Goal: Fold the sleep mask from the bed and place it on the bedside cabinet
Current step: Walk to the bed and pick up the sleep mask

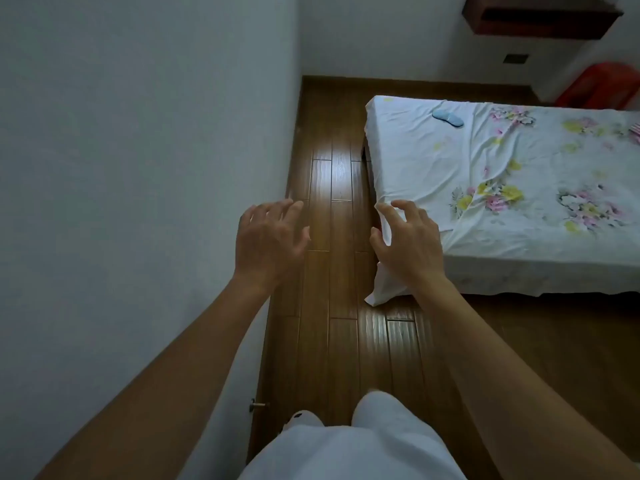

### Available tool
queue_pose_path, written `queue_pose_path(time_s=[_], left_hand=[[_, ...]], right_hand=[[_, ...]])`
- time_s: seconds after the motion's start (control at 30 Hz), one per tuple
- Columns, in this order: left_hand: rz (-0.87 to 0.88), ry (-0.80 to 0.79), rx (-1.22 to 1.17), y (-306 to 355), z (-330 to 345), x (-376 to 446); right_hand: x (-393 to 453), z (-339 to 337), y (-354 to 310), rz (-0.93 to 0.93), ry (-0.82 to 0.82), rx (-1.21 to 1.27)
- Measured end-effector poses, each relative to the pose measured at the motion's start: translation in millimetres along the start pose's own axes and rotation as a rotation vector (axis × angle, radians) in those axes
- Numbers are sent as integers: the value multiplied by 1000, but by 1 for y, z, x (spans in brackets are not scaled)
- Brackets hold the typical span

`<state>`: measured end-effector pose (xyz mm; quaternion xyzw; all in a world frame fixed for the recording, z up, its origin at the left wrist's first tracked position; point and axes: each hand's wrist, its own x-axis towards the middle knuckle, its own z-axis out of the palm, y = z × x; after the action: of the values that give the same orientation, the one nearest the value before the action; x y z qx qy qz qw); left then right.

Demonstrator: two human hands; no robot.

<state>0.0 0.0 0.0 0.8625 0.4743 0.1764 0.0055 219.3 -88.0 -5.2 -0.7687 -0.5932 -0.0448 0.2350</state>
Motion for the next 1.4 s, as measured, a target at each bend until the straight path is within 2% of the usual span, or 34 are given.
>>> queue_pose_path(time_s=[0.47, 1.0, 1.4], left_hand=[[-7, -33, -5, -14, 54, 102], [-44, -80, 26, 15, 139, 339], [-15, -76, -5, -5, 189, 476]], right_hand=[[95, 59, 45, 48, -19, 15], [309, 112, 158, 67, -138, 58], [431, 157, 193, 115, -148, 58]])
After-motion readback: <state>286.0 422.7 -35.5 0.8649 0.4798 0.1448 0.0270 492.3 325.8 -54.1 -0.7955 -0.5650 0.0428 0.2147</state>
